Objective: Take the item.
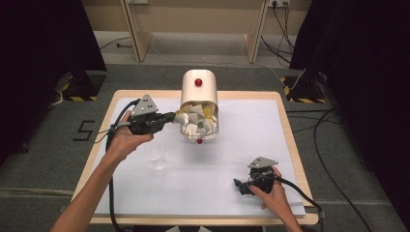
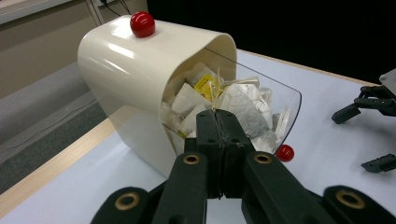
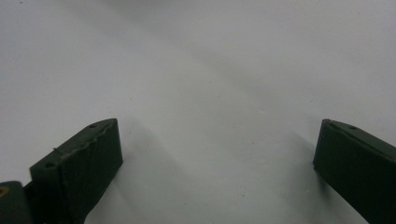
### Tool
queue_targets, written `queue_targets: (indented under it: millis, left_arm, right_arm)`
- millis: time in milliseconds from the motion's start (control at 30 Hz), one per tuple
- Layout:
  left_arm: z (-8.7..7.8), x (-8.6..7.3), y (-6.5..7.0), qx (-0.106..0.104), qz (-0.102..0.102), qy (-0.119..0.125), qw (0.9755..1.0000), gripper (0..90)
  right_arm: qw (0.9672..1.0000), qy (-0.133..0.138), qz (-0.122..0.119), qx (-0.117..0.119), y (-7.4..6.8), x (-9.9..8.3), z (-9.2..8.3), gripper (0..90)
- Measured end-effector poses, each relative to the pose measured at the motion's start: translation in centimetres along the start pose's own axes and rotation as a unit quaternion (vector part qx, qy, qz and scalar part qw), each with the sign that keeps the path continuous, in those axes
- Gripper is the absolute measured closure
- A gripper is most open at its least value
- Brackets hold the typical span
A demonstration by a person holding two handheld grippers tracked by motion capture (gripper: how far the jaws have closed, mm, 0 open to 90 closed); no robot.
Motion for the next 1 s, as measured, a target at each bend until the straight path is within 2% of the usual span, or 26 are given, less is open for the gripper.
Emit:
queue_targets:
  millis: [200,367,400,500,1000]
  left_arm:
    - [-1.3,-1.4,-0.3,0.004,-0.006,0.001,1.0,88.2]
    - [-2.8,-3.3,-0.2,0.007,-0.015,0.007,0.9998,88.2]
    - [-2.8,-3.3,-0.2,0.007,-0.015,0.007,0.9998,88.2]
    - [-3.5,-4.6,-0.2,0.014,-0.019,0.003,0.9997,88.2]
    - [-4.2,-8.8,-0.1,0.019,-0.045,-0.004,0.9988,88.1]
  right_arm:
    - [1.0,-0.001,0.002,0.0,0.0,0.0,0.0,1.7]
    - [1.0,-0.001,0.004,0.0,-0.1,0.0,0.0,1.6]
    - [1.0,-0.001,0.004,0.0,-0.1,0.0,0.0,1.6]
    - [1.0,-0.001,0.004,0.0,-0.1,0.0,0.0,1.6]
    - [1.0,-0.001,0.004,0.0,-0.1,0.0,0.0,1.6]
Point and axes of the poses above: each handheld gripper's, and its own axes: z roughly forward along the jaws, x roughly out of its top, y roughly to its right, the point moved 5 cm from there along z, roughly forward along the jaws, and after that the axes turned 5 degrees about -x, right-handed, at the moved point
